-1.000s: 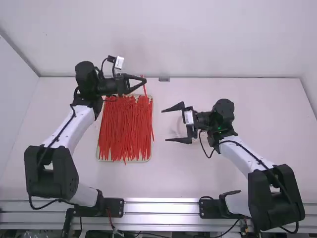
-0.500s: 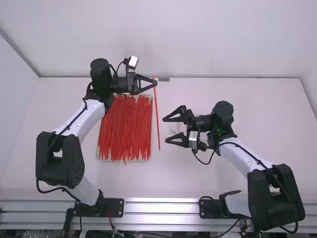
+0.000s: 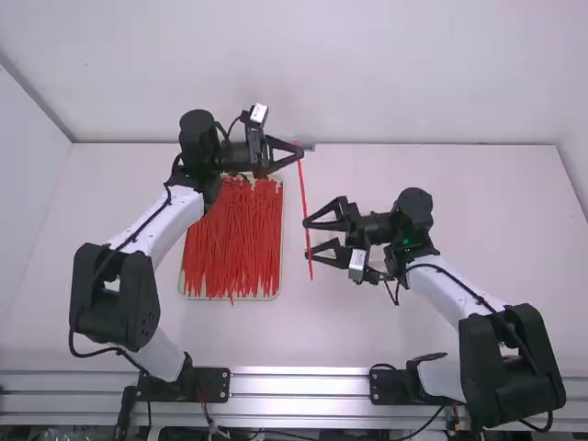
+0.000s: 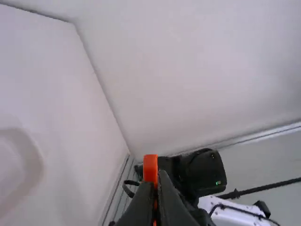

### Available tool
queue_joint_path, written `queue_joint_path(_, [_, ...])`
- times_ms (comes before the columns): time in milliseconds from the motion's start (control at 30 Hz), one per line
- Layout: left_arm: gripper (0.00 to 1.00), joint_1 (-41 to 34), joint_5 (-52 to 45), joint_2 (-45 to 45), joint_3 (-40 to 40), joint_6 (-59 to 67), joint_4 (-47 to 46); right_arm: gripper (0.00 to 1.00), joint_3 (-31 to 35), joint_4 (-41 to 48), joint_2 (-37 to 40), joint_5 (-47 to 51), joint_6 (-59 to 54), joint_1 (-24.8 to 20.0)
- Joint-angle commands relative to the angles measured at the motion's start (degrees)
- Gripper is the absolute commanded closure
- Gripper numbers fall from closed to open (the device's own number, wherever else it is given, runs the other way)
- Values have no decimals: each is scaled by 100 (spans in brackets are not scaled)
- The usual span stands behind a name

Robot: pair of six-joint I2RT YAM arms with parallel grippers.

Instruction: Fasten the cable tie

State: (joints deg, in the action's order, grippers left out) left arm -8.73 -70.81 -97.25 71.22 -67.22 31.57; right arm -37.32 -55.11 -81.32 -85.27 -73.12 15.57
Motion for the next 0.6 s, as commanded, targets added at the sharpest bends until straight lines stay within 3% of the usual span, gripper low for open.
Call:
queue_joint_path(0, [98,-24,131,17,153,-175,35,2,61,-15,-35,-107,-87,17])
queue_joint_path(567, [98,76,-48,-7,151,-22,-7,2,120,-17,-35,-391,-85,181])
